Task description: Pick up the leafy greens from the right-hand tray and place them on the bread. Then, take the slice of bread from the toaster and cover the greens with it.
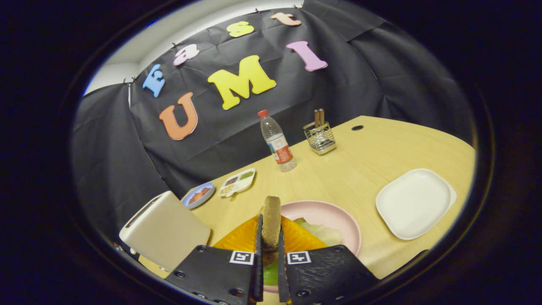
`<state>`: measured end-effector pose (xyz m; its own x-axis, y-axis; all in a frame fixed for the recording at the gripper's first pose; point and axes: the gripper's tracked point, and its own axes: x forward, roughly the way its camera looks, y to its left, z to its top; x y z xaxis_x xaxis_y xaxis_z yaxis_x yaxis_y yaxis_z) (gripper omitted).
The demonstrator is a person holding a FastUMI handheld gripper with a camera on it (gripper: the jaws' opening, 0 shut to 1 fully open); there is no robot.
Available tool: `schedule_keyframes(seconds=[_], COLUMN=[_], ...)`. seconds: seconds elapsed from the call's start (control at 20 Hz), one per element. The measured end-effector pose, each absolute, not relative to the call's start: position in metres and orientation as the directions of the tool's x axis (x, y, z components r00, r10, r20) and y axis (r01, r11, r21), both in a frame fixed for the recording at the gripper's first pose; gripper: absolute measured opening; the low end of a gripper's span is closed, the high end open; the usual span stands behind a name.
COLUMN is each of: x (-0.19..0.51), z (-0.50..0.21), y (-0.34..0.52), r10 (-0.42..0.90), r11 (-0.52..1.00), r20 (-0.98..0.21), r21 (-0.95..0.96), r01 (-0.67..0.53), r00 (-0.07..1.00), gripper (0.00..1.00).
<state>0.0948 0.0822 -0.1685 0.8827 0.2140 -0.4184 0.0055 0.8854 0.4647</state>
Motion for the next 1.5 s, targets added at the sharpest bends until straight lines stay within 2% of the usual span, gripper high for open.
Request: schedule_keyframes(seconds=[0.05, 0.1, 0.15, 0.25, 0.55, 0.6, 0.65, 0.85, 1.1, 1.25, 1.5], x=[0.093, 0.095, 0.092, 0.091, 0.088, 0.088, 0.085, 0.075, 0.049, 0.029, 0.01], z=[-0.172, -0.176, -0.179, -0.182, -0.178, -0.174, -0.169, -0.107, -0.019, 0.017, 0.025], y=[0.079, 0.076, 0.072, 0.069, 0.05, 0.046, 0.043, 0.039, 0.053, 0.071, 0.09], r10=[0.214, 0.205, 0.198, 0.192, 0.108, 0.092, 0.075, -0.016, -0.061, -0.041, -0.009], r11=[0.885, 0.887, 0.889, 0.889, 0.92, 0.923, 0.93, 0.973, 0.994, 0.998, 0.998], r20=[-0.429, -0.439, -0.449, -0.459, -0.469, -0.462, -0.453, -0.298, -0.058, 0.046, 0.066], r21=[0.465, 0.461, 0.457, 0.456, 0.382, 0.371, 0.353, 0.215, 0.088, 0.052, 0.057], r01=[0.011, 0.023, 0.033, 0.044, 0.091, 0.098, 0.102, 0.084, 0.066, 0.038, 0.006], r00=[0.878, 0.875, 0.872, 0.868, 0.877, 0.882, 0.889, 0.954, 0.996, 0.998, 0.998], gripper=[0.2, 0.2, 0.27, 0.29, 0.6, 0.6, 0.74, 0.95, 0.95, 0.95, 0.95])
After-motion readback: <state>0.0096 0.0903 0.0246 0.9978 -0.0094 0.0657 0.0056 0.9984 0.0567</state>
